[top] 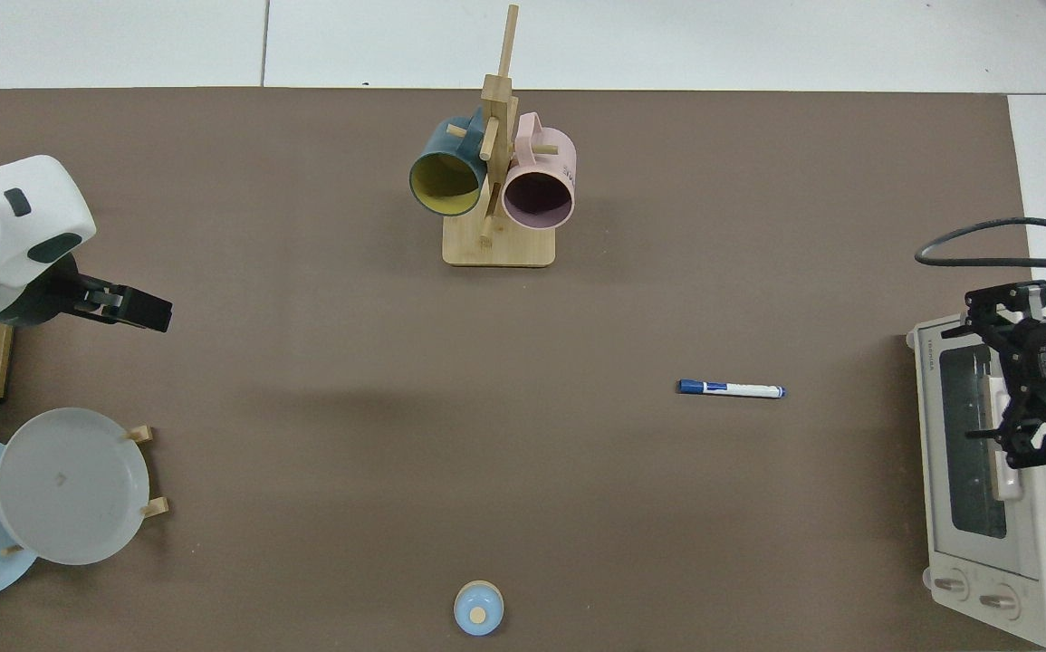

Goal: Put markers into pen holder
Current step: 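Reach the right gripper toward the blue-capped white marker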

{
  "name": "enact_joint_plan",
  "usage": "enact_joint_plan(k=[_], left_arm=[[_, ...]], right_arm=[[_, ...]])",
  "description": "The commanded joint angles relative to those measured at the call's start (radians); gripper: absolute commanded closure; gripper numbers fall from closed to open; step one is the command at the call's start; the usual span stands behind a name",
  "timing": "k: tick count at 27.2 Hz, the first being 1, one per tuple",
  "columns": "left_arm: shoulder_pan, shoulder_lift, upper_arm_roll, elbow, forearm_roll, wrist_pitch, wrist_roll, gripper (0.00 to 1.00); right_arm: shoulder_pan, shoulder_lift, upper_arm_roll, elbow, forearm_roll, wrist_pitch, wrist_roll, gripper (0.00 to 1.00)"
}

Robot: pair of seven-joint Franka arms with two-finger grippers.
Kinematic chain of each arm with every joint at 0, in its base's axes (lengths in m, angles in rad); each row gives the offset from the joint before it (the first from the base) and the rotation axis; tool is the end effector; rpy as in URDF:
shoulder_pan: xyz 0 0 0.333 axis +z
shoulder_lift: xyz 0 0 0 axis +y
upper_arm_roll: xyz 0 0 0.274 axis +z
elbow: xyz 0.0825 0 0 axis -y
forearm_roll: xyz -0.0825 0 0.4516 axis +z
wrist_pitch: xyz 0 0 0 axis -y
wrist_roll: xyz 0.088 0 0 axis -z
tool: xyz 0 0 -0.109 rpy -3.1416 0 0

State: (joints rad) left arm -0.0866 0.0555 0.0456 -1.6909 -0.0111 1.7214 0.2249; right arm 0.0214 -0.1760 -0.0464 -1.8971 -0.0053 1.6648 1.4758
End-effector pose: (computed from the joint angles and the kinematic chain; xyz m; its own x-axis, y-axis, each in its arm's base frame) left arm 0.6413 -0.0278 0.4932 0.9650 -0.2612 -0.0224 -0.2609 -0.9653 0.0138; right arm 0.5737 -0.0160 0.5173 0.0713 -0.9974 -0.0082 -0.9959 -0.0716 0.0559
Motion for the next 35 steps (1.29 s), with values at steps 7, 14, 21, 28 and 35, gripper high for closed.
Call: enact_joint_plan(k=[7,14,21,28,35], left_arm=[[0.001,-0.016,0.005,-0.026,0.003,0.023,0.016,0.00],[0.002,-0.013,0.005,-0.029,0.003,0.023,0.016,0.00],[0.010,-0.011,0.005,-0.030,0.002,0.001,0.017,0.00],[0.022,-0.011,0.005,-0.030,0.002,0.006,0.050,0.00],[0.024,-0.014,0.005,-0.038,0.002,0.012,0.050,0.00]], right_arm=[[0.003,0.049,0.007,-0.135,0.088,0.176,0.103,0.00],[0.026,0.185,0.008,-0.140,0.117,0.299,0.101,0.00],[0.038,0.220,0.008,-0.172,0.134,0.352,0.123,0.00],[0.035,0.236,0.008,-0.263,0.134,0.478,0.095,0.00],[0.040,0.259,0.008,-0.296,0.165,0.518,0.081,0.00]])
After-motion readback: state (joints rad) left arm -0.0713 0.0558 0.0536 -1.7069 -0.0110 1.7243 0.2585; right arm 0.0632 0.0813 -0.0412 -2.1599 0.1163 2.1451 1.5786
